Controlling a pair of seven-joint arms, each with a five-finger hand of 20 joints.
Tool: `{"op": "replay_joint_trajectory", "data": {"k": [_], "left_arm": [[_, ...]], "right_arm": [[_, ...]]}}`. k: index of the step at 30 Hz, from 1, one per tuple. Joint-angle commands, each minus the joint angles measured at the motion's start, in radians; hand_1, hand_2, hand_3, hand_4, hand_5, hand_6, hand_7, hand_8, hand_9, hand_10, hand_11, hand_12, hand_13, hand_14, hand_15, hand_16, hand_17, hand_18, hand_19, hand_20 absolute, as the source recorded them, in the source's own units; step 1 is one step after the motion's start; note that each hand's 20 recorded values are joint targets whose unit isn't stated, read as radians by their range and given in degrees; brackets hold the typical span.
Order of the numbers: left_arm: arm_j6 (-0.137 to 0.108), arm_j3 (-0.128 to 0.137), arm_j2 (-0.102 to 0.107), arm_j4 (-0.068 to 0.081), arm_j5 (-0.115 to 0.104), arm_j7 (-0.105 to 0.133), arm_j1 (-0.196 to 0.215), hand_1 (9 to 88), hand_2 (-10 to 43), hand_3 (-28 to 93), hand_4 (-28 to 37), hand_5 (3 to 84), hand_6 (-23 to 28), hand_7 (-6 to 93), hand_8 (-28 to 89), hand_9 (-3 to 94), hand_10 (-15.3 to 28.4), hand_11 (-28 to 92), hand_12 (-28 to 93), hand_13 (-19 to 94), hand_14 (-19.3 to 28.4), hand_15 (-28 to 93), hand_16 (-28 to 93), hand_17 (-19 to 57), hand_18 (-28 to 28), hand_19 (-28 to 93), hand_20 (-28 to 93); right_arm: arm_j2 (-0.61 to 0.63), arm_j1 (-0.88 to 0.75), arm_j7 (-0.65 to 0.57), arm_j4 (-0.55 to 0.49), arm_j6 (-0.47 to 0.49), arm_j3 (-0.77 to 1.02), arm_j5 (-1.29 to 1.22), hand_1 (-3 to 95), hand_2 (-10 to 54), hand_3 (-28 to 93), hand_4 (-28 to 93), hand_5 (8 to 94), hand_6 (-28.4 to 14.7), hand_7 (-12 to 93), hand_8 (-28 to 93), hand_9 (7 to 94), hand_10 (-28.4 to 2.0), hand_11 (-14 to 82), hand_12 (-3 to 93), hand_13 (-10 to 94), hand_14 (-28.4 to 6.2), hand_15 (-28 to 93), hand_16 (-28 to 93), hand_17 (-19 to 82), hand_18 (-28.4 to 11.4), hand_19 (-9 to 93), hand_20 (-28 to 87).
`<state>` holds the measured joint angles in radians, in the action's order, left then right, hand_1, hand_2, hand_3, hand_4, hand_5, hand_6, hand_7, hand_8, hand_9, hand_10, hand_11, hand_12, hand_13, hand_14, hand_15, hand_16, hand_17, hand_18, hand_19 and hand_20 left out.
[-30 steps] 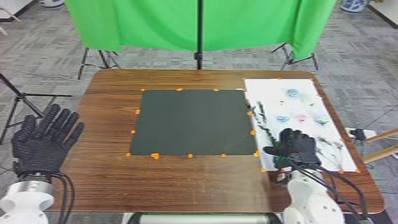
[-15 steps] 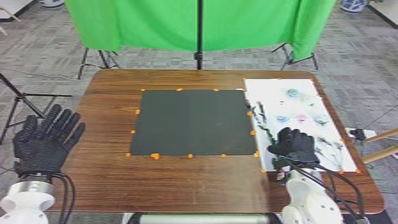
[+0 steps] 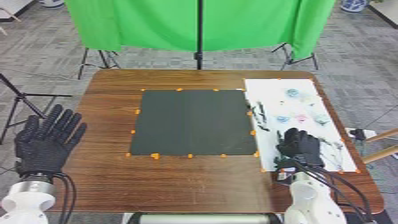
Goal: Arrange flowers
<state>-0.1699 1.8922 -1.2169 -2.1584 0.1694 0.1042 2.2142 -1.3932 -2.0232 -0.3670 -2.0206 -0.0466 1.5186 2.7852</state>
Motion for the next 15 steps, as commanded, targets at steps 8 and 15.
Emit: {"op": "replay_joint_trajectory", "data": {"k": [8, 15], "left_arm": [[0.003, 0.001, -0.009, 0.004, -0.007, -0.007, 0.014, 30.9, 11.5, 71, -28.3, 45.2, 8.2, 11.1, -8, 37.6, 14.0, 16, 13, 28, 14.4, 32, -4, -3.4, 12.7, 27, 14], [0.003, -0.002, -0.009, 0.006, -0.004, -0.004, 0.012, 30.9, 11.6, 71, -28.3, 45.2, 8.2, 11.3, -8, 37.6, 14.0, 16, 13, 28, 14.4, 33, -5, -3.3, 12.7, 27, 14]], "right_arm": [[0.05, -0.168, -0.126, -0.024, -0.059, -0.025, -0.103, 35.2, -9.5, 86, -24, 39.6, -8.6, 47, -21, 45.2, -21.7, 34.0, 20.6, 42, -18.9, 60, 17, 27, -22.0, 79, 22], [0.031, -0.119, -0.146, 0.018, -0.024, -0.026, -0.098, 30.0, -9.5, 83, -25, 40.3, -10.9, 41, -17, 43.2, -23.8, 33.4, 21.4, 39, -21.0, 59, 15, 25, -23.0, 78, 20]]}}
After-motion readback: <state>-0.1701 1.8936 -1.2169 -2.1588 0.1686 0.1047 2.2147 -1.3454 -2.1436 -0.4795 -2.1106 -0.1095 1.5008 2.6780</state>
